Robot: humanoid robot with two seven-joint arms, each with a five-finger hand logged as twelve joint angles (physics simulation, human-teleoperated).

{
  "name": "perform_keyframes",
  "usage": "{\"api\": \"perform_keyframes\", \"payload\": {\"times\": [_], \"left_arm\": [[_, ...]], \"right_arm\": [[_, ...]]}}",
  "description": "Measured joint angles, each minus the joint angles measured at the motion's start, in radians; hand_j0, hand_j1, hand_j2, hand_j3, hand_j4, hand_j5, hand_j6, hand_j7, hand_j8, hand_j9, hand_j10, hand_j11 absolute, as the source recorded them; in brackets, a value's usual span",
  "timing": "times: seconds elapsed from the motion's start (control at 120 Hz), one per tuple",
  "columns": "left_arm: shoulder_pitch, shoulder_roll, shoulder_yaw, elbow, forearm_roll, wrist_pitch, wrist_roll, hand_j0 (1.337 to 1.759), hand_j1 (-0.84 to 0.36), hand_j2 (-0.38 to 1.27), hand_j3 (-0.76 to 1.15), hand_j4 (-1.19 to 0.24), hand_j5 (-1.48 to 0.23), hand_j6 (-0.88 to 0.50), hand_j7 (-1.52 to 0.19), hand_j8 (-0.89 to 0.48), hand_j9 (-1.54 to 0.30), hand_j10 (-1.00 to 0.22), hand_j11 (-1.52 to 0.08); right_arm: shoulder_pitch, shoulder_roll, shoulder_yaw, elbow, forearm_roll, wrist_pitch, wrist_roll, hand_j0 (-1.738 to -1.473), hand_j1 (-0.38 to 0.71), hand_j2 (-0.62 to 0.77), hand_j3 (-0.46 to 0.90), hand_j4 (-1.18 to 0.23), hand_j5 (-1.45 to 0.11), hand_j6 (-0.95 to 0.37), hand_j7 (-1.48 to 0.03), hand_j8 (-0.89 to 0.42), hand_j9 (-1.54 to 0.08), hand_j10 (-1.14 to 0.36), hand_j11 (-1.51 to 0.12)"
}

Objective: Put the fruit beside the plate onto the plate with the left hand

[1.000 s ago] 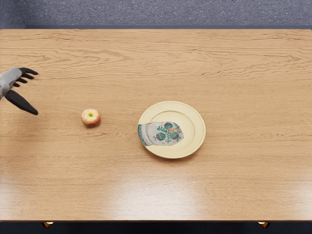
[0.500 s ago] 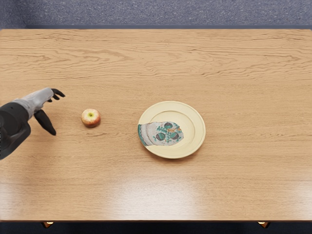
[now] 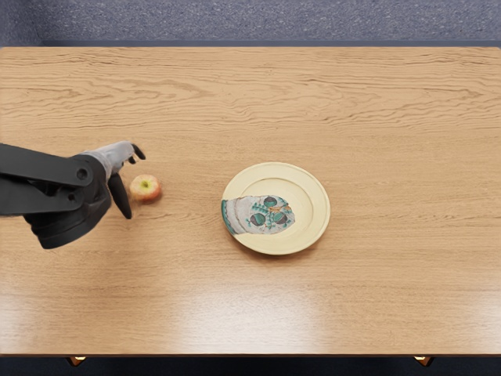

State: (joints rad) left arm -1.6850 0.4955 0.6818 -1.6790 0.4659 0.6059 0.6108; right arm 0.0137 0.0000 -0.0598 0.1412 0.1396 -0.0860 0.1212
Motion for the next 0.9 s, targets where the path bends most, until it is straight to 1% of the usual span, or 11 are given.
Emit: {"api": "perform_keyframes", "payload": {"times": [0.175, 0.342, 0.45, 0.533, 0.608, 0.7, 0.842, 0.9], "left_arm": [[0.004, -0.047, 0.012, 0.063, -0.046, 0.004, 0.000, 1.658, 0.05, 0.05, 0.00, -0.25, -0.32, -0.25, -0.32, -0.25, -0.32, -0.25, -0.32], [0.009, -0.131, 0.014, 0.132, -0.071, 0.005, 0.000, 1.658, 0.05, 0.05, 0.00, -0.25, -0.32, -0.25, -0.32, -0.25, -0.32, -0.25, -0.32], [0.057, -0.167, 0.014, 0.188, -0.086, 0.005, 0.000, 1.658, 0.05, 0.05, 0.00, -0.25, -0.32, -0.25, -0.32, -0.25, -0.32, -0.25, -0.32], [0.063, -0.173, 0.012, 0.223, -0.090, 0.005, 0.000, 1.658, 0.05, 0.05, 0.00, -0.25, -0.32, -0.25, -0.32, -0.25, -0.32, -0.25, -0.32], [0.066, -0.174, 0.009, 0.243, -0.092, 0.005, 0.000, 1.658, 0.05, 0.05, 0.00, -0.25, -0.32, -0.25, -0.32, -0.25, -0.32, -0.25, -0.32], [0.099, -0.214, 0.006, 0.269, -0.093, 0.005, 0.000, 1.658, 0.05, 0.05, 0.00, -0.25, -0.32, -0.25, -0.32, -0.25, -0.32, -0.25, -0.32], [0.099, -0.217, 0.003, 0.289, -0.093, 0.005, 0.000, 1.658, 0.05, 0.05, 0.00, -0.25, -0.32, -0.25, -0.32, -0.25, -0.32, -0.25, -0.32], [0.100, -0.235, 0.001, 0.292, -0.093, 0.005, 0.000, 1.658, 0.05, 0.05, 0.00, -0.25, -0.32, -0.25, -0.32, -0.25, -0.32, -0.25, -0.32]], "right_arm": [[0.000, 0.000, 0.000, 0.000, 0.000, 0.000, 0.000, -1.658, -0.31, -0.01, 0.00, -0.04, -0.05, -0.04, -0.05, -0.04, -0.05, -0.03, -0.05], [0.000, 0.000, 0.000, 0.000, 0.000, 0.000, 0.000, -1.658, -0.31, -0.01, 0.00, -0.04, -0.05, -0.04, -0.05, -0.04, -0.05, -0.03, -0.05], [0.000, 0.000, 0.000, 0.000, 0.000, 0.000, 0.000, -1.658, -0.31, -0.01, 0.00, -0.04, -0.05, -0.04, -0.05, -0.04, -0.05, -0.03, -0.05], [0.000, 0.000, 0.000, 0.000, 0.000, 0.000, 0.000, -1.658, -0.31, -0.01, 0.00, -0.04, -0.05, -0.04, -0.05, -0.04, -0.05, -0.03, -0.05], [0.000, 0.000, 0.000, 0.000, 0.000, 0.000, 0.000, -1.658, -0.31, -0.01, 0.00, -0.04, -0.05, -0.04, -0.05, -0.04, -0.05, -0.03, -0.05], [0.000, 0.000, 0.000, 0.000, 0.000, 0.000, 0.000, -1.658, -0.31, -0.01, 0.00, -0.04, -0.05, -0.04, -0.05, -0.04, -0.05, -0.03, -0.05], [0.000, 0.000, 0.000, 0.000, 0.000, 0.000, 0.000, -1.658, -0.31, -0.01, 0.00, -0.04, -0.05, -0.04, -0.05, -0.04, -0.05, -0.03, -0.05], [0.000, 0.000, 0.000, 0.000, 0.000, 0.000, 0.000, -1.658, -0.31, -0.01, 0.00, -0.04, -0.05, -0.04, -0.05, -0.04, -0.05, -0.03, -0.05]]}}
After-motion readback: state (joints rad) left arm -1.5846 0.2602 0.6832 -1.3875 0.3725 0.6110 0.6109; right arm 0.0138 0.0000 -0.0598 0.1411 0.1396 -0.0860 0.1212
